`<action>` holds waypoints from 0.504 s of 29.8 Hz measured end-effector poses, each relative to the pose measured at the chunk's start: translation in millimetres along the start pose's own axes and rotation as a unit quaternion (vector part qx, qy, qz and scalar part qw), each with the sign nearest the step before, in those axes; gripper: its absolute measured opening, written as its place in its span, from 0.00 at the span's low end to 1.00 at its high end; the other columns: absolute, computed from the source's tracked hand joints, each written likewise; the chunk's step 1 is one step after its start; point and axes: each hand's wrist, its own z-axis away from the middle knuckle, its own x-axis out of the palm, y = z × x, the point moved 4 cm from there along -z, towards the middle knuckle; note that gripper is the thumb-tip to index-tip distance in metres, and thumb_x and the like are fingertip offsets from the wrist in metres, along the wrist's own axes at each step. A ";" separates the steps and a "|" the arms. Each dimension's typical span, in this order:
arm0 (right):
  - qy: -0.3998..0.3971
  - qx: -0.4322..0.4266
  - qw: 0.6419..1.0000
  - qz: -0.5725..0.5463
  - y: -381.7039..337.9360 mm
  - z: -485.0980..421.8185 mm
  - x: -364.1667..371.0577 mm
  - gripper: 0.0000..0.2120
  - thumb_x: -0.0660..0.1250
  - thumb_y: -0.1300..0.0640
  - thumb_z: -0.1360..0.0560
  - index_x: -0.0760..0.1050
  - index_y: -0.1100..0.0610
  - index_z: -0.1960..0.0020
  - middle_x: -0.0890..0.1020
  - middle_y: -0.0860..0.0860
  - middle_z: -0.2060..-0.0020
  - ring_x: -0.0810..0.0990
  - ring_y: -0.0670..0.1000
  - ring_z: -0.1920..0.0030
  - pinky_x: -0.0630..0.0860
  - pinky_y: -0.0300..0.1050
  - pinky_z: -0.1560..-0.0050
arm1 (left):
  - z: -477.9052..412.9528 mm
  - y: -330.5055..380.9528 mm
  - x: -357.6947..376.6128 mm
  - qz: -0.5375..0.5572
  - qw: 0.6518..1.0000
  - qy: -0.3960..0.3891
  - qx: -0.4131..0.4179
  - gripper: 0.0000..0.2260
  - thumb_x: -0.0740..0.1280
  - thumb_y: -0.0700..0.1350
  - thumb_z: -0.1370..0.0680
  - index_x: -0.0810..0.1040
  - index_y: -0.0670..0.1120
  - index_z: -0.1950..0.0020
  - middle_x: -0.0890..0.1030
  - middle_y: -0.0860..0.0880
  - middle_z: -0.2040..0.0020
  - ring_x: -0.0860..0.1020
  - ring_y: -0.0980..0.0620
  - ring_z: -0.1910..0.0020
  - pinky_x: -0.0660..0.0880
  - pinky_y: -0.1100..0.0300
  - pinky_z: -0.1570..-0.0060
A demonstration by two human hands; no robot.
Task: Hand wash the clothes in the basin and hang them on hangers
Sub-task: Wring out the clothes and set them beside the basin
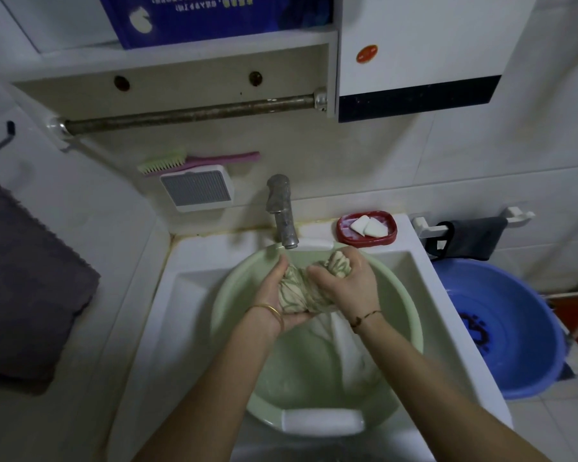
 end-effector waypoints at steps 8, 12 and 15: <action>-0.005 -0.073 0.989 0.131 -34.9 2.3 3.5 0.11 0.60 0.48 0.40 0.60 0.51 0.72 0.68 0.47 0.74 0.66 0.45 0.71 0.61 0.44 0.71 | -4.1 -17.7 15.7 0.009 0.998 0.031 -0.049 0.18 0.56 0.57 0.21 0.78 0.46 0.56 0.82 0.46 0.70 0.80 0.48 0.65 0.73 0.62 0.61; -0.018 -0.064 0.994 0.090 -31.8 -2.6 3.2 0.10 0.61 0.51 0.41 0.61 0.52 0.73 0.66 0.47 0.77 0.65 0.48 0.73 0.62 0.46 0.70 | -14.9 -19.9 17.9 0.044 0.999 0.021 -0.018 0.15 0.54 0.46 0.22 0.78 0.43 0.58 0.81 0.45 0.66 0.81 0.49 0.68 0.77 0.65 0.66; -0.019 -0.030 0.999 -0.009 -26.8 -7.8 -1.9 0.11 0.65 0.55 0.39 0.62 0.53 0.73 0.67 0.49 0.76 0.66 0.48 0.72 0.65 0.45 0.70 | -22.6 -21.5 17.0 0.017 0.999 0.036 -0.016 0.21 0.53 0.43 0.22 0.79 0.39 0.67 0.81 0.43 0.70 0.80 0.48 0.73 0.78 0.63 0.71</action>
